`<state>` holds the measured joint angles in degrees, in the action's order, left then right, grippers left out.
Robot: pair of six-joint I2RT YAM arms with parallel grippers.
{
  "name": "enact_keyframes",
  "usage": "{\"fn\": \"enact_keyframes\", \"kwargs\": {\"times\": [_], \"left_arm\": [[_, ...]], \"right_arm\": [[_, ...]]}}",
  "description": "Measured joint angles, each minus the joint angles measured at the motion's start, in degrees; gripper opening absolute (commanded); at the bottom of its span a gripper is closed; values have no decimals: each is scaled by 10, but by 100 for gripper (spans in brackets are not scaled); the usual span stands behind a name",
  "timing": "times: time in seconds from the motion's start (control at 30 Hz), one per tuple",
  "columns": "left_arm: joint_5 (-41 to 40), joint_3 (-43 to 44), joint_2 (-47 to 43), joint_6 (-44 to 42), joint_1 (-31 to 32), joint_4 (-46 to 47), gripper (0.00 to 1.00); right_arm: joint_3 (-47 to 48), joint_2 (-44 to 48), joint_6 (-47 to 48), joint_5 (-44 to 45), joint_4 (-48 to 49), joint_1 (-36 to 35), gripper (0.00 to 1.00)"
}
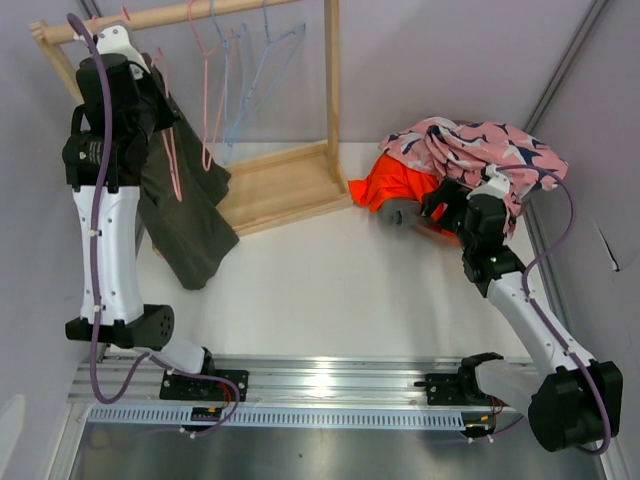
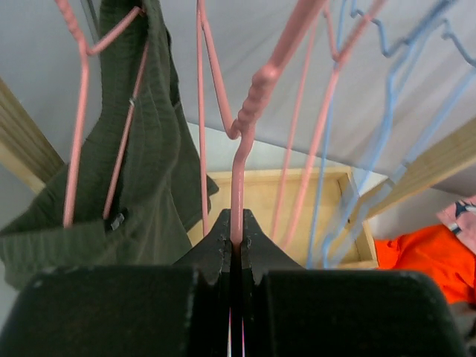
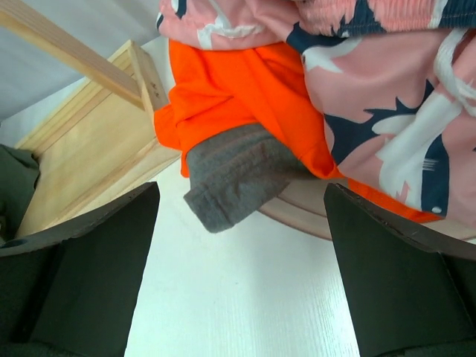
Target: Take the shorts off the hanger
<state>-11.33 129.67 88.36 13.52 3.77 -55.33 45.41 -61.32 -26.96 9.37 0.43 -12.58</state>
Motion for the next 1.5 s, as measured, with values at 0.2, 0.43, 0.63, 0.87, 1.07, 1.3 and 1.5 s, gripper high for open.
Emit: {"fn": "enact_keyframes", "kwargs": {"times": [0.2, 0.43, 0.63, 0.87, 1.07, 1.3, 1.5], "left_arm": [[54, 10, 36, 0, -35, 47, 0], [107, 18, 70, 0, -49, 99, 0], [101, 18, 103, -1, -49, 116, 0], [100, -24, 129, 0, -49, 135, 0], [101, -93, 90, 2, -50, 189, 0], [111, -137, 34, 5, -51, 167, 25], [146, -121, 14, 7, -50, 96, 54]], "right_arm": [[-37, 30, 0, -5, -2, -32, 99], [-62, 35, 0, 3, -11, -83, 99], [-59, 32, 0, 25, -39, -143, 99], [-26, 28, -4, 92, -76, -240, 100], [-20, 28, -9, 140, -86, -290, 99], [-23, 31, -10, 163, -86, -308, 100], [-48, 55, -12, 169, -80, -312, 99]]}}
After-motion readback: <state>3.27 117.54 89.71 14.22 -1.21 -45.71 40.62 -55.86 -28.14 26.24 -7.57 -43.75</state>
